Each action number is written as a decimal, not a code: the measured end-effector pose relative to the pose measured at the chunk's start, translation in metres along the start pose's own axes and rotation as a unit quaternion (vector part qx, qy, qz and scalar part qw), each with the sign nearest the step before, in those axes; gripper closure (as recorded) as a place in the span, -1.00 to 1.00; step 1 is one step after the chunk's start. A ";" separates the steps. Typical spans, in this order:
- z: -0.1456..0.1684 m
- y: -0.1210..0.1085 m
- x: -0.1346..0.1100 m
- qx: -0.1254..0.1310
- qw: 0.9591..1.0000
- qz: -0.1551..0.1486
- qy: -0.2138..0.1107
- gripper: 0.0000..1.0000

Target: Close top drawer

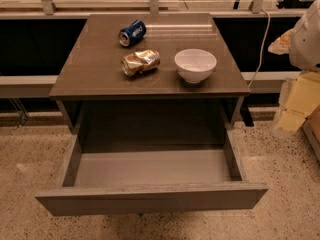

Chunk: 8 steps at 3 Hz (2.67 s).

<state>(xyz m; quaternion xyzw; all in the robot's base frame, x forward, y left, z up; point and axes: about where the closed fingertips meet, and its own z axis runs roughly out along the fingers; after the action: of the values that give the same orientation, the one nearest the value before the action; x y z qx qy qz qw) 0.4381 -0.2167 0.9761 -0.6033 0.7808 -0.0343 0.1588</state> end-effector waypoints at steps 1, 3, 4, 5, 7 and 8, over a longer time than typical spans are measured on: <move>0.000 0.000 0.000 0.000 1.000 0.000 0.000 -1.00; 0.065 0.061 -0.094 -0.077 0.988 -0.094 -0.093 -1.00; 0.089 0.118 -0.132 -0.071 0.981 -0.115 -0.136 -1.00; 0.139 0.166 -0.154 -0.078 0.979 -0.111 -0.153 -1.00; 0.181 0.186 -0.150 -0.084 0.983 -0.101 -0.131 -1.00; 0.212 0.190 -0.145 -0.084 0.985 -0.101 -0.112 -1.00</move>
Offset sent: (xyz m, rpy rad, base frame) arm 0.0104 0.1274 -0.0871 0.1419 0.1692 0.3881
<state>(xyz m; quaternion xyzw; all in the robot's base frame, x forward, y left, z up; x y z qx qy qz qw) 0.3547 0.0023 0.7584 -0.6903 0.6932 0.0832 0.1898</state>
